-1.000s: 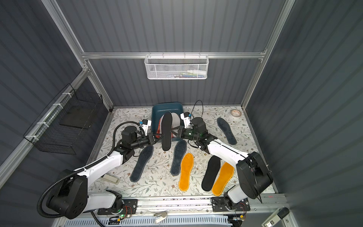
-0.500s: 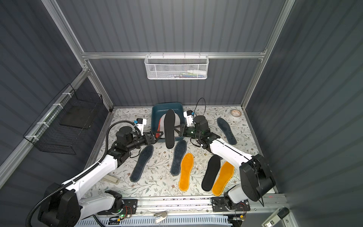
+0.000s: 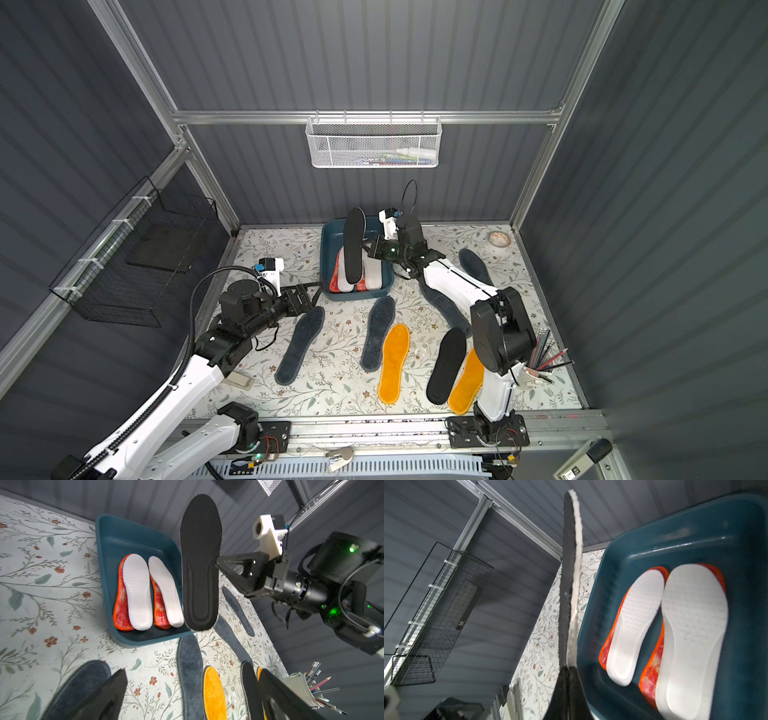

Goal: Put the insoles into the storage box
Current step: Pick up the insole from the center of the board, then place the insole in the storage box.

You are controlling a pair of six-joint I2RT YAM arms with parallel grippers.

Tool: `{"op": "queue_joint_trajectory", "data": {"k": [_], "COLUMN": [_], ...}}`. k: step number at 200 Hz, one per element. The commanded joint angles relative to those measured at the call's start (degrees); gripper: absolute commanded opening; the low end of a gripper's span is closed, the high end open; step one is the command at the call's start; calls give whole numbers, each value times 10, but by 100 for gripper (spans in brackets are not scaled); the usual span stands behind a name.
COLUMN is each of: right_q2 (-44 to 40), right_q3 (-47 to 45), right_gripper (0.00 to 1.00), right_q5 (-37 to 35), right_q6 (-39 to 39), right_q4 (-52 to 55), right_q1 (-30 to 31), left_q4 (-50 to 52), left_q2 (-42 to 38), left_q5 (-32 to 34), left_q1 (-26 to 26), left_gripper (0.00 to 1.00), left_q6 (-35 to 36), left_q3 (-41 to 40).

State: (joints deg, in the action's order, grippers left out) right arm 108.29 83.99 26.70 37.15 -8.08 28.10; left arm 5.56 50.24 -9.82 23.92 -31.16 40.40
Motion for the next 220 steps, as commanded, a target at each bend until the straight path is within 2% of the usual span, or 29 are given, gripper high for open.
{"op": "queue_joint_trajectory", "data": {"k": [1,89,198,207,220], "right_q2": [54,210,301,302,297], "right_q3": [54,202,280,282,283], "right_gripper": [0,0,0,5,17], "right_q5": [1,44,56,53,47], "right_q6": [-16,-26,-14,-17,-23], "right_q4": [32,97,127,132,140], "right_q1": [-5,-6,3,2,3], "left_q4": [46,70,69,69,69], "left_q2": [-10,-29,-19,-19,-18], "left_q5": [22,38,37,37,37], "left_q1": [2,2,2,2,2], "left_gripper": [100,100,100,100,100], "left_q6": [12,10,8,8,8], "left_q3": [-11,-19,-16,-17,-16]}}
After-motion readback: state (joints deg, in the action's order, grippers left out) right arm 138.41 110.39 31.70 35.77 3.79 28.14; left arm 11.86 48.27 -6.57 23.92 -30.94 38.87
